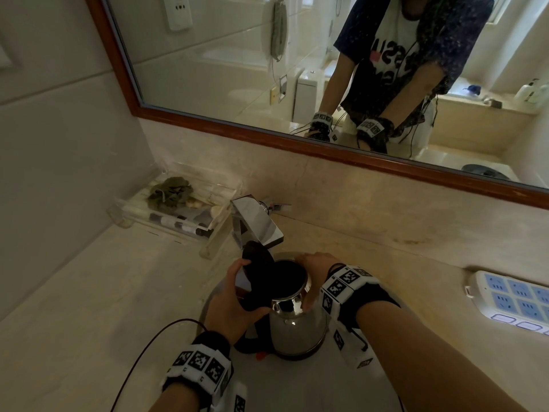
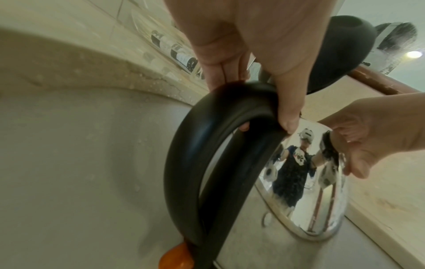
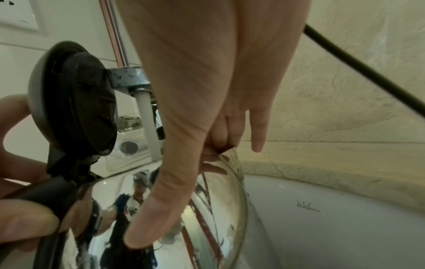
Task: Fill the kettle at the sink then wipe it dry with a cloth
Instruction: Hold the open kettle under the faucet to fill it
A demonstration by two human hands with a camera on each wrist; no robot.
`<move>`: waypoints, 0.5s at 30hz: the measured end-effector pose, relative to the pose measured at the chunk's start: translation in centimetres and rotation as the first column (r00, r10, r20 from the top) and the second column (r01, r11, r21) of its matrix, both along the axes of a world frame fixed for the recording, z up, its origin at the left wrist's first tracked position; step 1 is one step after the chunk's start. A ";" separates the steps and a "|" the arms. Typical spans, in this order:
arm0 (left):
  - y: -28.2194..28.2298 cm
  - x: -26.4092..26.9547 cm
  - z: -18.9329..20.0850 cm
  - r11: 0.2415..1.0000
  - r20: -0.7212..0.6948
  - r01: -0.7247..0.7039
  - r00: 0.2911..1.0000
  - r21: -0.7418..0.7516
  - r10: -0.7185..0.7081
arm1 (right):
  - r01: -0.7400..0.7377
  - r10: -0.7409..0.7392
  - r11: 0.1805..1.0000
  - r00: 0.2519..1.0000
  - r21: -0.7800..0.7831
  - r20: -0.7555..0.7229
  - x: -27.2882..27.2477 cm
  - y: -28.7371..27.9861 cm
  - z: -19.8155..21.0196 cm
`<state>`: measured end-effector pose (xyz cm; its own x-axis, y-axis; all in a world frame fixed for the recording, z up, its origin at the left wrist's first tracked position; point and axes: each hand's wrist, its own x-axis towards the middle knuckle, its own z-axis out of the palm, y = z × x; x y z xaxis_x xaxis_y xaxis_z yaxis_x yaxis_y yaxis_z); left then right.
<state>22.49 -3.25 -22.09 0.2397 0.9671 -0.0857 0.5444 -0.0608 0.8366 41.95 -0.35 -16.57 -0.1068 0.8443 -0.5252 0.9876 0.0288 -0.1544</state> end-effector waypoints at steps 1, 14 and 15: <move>0.0 0.0 0.0 1.000 -0.007 0.004 1.000 0.001 -0.004 | -0.005 0.005 1.000 1.000 0.004 0.001 0.0 0.0 0.0; -0.2 0.2 0.3 1.000 -0.042 -0.012 0.999 0.012 0.012 | -0.013 0.013 1.000 1.000 0.019 -0.001 0.3 0.0 -0.2; -0.3 0.2 0.4 1.000 -0.041 -0.015 0.999 0.012 0.015 | -0.018 0.017 1.000 1.000 0.022 0.012 0.3 0.0 -0.3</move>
<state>22.72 -3.54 -21.71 0.2216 0.9715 -0.0837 0.5789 -0.0619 0.8131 42.25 -0.34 -16.84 -0.1157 0.8537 -0.5078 0.9886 0.0495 -0.1421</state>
